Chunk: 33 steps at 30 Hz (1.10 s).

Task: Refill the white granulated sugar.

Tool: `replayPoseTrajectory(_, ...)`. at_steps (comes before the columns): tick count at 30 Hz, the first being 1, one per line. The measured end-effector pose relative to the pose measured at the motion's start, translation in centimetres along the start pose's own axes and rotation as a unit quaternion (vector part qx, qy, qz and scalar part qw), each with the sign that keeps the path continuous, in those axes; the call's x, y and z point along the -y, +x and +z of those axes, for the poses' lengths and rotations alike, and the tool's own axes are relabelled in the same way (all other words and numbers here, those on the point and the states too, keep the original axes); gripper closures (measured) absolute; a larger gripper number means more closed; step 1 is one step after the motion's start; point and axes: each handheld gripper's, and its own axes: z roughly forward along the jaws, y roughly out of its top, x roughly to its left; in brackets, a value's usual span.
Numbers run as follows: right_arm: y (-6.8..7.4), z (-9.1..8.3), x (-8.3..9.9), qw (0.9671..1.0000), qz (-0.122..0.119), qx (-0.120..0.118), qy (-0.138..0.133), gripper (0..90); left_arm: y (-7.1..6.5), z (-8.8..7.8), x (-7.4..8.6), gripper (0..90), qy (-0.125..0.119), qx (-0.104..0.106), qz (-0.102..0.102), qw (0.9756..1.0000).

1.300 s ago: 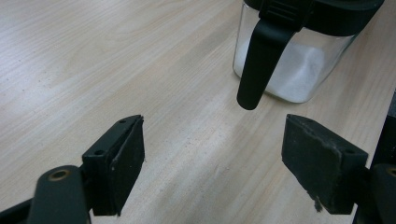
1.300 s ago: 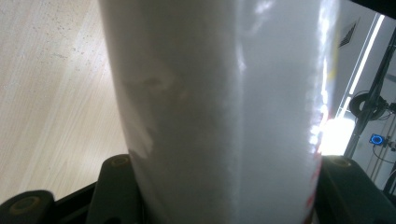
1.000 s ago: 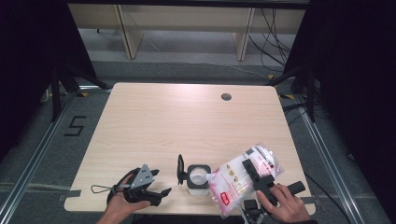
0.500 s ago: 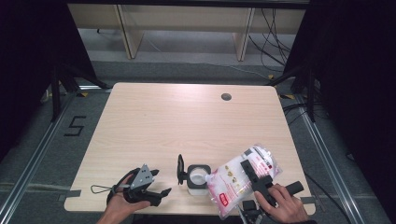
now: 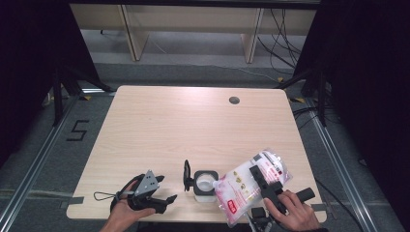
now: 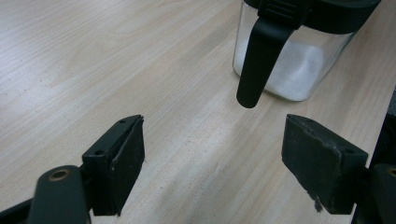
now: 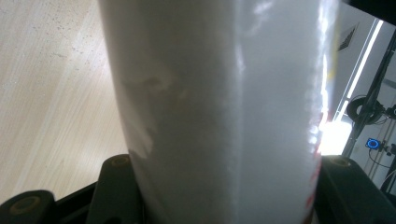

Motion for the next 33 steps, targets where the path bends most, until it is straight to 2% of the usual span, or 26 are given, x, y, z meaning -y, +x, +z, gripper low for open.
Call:
replayPoseTrajectory(1, -0.01, -0.02, 0.01, 1.0, 0.001, -0.001, 0.001, 47.6, 0.06, -0.1, 0.01, 20.9, 0.007, -0.002, 0.004, 1.0)
replayPoseTrajectory(3, -0.05, -0.02, 0.01, 1.0, 0.0, 0.0, 0.001, 47.6, -0.01, -0.01, 0.05, 20.9, 0.001, -0.002, -0.003, 1.0)
replayPoseTrajectory(12, -0.05, -0.03, 0.04, 1.0, 0.0, -0.001, 0.001, 47.6, 0.01, -0.09, -0.01, 20.9, 0.001, -0.004, 0.003, 1.0)
replayPoseTrajectory(14, -0.13, -0.03, 0.05, 1.0, -0.003, 0.002, -0.001, 47.6, 0.02, -0.11, 0.03, 20.9, 0.006, -0.006, 0.003, 1.0)
replayPoseTrajectory(17, -0.25, -0.09, 0.07, 1.0, -0.004, 0.009, -0.002, 47.7, 0.03, -0.08, -0.03, 20.9, 0.001, -0.004, 0.004, 1.0)
replayPoseTrajectory(20, -0.2, -0.13, 0.05, 1.0, 0.005, 0.002, 0.004, 47.7, -0.2, 0.06, 0.07, 20.9, -0.01, 0.0, -0.011, 0.9999)
replayPoseTrajectory(22, -0.21, -0.14, 0.06, 1.0, 0.004, 0.002, 0.003, 47.7, -0.09, -0.04, -0.01, 21.0, -0.004, 0.0, -0.007, 1.0)
replayPoseTrajectory(23, -0.22, -0.15, 0.06, 1.0, 0.004, 0.002, 0.004, 47.7, 0.03, -0.08, -0.05, 20.9, 0.001, -0.003, 0.003, 1.0)
replayPoseTrajectory(26, -0.26, -0.13, 0.07, 1.0, -0.003, 0.003, 0.003, 47.7, -0.17, 0.01, 0.06, 21.0, -0.008, -0.001, -0.007, 0.9999)
replayPoseTrajectory(28, -0.25, -0.14, 0.05, 1.0, 0.003, 0.003, 0.003, 47.7, -0.07, -0.06, -0.04, 21.0, -0.004, -0.001, -0.005, 1.0)
replayPoseTrajectory(33, -0.35, -0.14, 0.07, 1.0, -0.003, 0.006, 0.001, 47.7, -0.14, -0.01, 0.0, 21.0, -0.008, 0.002, -0.009, 0.9999)
